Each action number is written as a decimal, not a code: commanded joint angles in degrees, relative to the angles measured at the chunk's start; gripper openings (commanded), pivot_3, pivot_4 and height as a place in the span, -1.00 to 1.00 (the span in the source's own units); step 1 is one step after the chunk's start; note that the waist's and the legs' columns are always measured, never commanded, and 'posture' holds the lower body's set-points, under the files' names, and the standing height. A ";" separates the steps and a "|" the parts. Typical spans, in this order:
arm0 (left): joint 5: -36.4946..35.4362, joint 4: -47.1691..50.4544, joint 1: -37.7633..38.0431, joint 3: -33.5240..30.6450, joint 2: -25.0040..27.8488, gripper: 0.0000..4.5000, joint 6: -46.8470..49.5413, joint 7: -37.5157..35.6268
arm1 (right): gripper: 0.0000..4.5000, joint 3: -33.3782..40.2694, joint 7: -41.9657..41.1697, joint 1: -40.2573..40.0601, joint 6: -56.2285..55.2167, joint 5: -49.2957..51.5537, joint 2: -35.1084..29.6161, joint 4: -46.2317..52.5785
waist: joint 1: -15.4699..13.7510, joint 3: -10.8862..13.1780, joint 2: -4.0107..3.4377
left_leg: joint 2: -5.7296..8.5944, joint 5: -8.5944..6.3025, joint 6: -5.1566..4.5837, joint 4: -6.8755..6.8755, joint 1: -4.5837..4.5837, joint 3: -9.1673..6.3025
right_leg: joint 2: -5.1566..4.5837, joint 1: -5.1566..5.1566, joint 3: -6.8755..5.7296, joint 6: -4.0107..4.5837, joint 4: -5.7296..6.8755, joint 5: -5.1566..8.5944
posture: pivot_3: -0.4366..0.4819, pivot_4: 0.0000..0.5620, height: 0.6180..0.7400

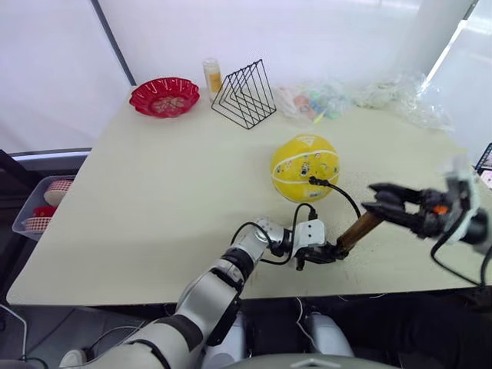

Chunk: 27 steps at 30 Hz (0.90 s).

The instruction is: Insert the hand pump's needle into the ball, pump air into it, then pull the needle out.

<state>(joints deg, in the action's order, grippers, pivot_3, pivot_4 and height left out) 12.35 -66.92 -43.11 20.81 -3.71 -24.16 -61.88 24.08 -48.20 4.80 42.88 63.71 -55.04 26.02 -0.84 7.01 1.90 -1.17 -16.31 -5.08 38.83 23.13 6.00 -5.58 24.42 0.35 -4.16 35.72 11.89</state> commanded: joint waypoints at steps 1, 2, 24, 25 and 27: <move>3.64 -4.39 2.50 2.67 1.97 -0.56 2.32 -0.64 | -0.09 11.49 2.78 6.78 2.05 9.60 -4.73 -0.02 | 0.03 0.13 -0.15 | 0.00 0.00 0.00 0.01 0.04 -0.01 | -0.01 0.01 -0.03 0.00 0.00 0.00 | -0.05 -0.47 0.95; 3.61 -4.41 2.46 2.67 1.95 -0.56 2.32 -0.65 | -0.09 12.75 3.41 8.05 3.11 11.09 -5.97 -0.82 | 0.04 0.16 -0.21 | 0.00 -0.01 -0.02 0.18 0.29 -0.13 | -0.02 0.12 -0.21 0.00 0.00 0.00 | -0.05 -0.47 0.95; 3.88 -4.37 2.60 2.63 2.25 -0.56 2.09 -0.23 | -0.09 -11.31 -2.05 -11.89 -12.36 -18.06 10.11 -1.49 | 0.21 -0.46 0.30 | -0.06 0.02 0.03 0.53 0.42 -1.82 | -0.03 -0.61 -1.79 0.25 -0.14 0.11 | -0.05 -0.47 0.95; 3.92 -4.37 2.63 2.63 2.29 -0.56 2.04 -0.22 | -0.09 -11.99 -2.70 -12.51 -13.54 -19.33 10.36 -1.75 | 0.21 -0.48 0.26 | -0.07 0.03 0.04 0.53 0.42 -1.85 | -0.03 -0.62 -1.83 0.27 -0.14 0.12 | -0.05 -0.47 0.95; 4.02 -4.38 2.66 2.62 2.37 -0.56 1.99 -0.27 | -0.09 -10.50 -3.07 -12.04 -14.26 -18.49 10.34 -1.11 | 0.20 -0.50 0.25 | -0.07 0.03 0.04 0.53 0.41 -1.89 | -0.03 -0.63 -1.86 0.29 -0.14 0.12 | -0.05 -0.47 0.95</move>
<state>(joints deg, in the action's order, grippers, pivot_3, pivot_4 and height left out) 13.15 -67.43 -42.56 20.99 -3.74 -24.16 -61.06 14.34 -50.67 -5.90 27.98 47.45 -44.55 26.50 -0.64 6.51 2.15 -1.24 -16.27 -5.02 39.36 23.54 4.08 -5.61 23.77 -1.55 -3.86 35.58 12.01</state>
